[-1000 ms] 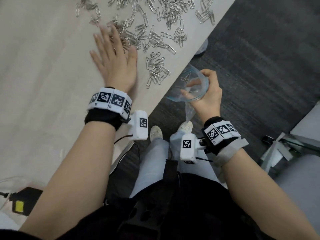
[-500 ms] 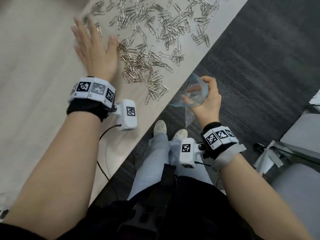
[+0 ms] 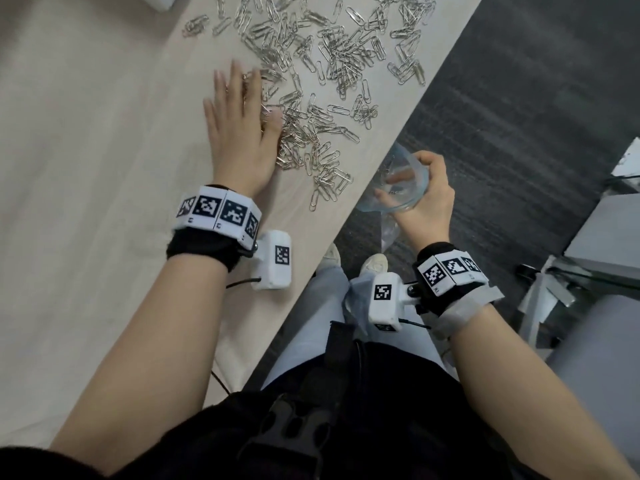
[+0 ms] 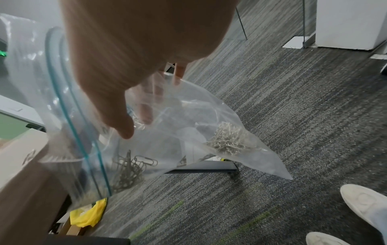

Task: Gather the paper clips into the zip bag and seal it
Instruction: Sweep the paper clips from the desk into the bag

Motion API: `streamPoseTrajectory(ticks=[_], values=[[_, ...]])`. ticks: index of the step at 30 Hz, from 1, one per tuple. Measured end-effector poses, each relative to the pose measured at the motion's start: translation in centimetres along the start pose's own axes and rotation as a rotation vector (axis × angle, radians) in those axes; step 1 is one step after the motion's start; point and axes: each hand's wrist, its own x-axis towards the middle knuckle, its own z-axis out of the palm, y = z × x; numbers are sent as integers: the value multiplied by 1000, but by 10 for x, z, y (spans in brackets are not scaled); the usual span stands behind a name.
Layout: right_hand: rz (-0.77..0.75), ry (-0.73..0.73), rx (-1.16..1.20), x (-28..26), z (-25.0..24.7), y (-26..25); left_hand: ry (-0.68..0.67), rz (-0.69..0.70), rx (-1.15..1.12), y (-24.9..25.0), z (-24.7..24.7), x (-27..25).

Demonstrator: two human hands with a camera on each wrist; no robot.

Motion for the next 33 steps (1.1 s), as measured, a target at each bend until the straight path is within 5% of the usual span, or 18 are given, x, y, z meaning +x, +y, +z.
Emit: streamPoseTrajectory(ticks=[11,19,30,33], values=[[5,2,26,-27,-8,-1,180,166,-250,25,3,-39],[-16,-34,25,-27,-12,-4,-19,271,-110,70,16,-10],[-21,-50,17,-26,-9,-10,257,195,-181,25,11,-49],[-3,-55,23,-28,-7,-10,203,185,-142,10,-3,-57]])
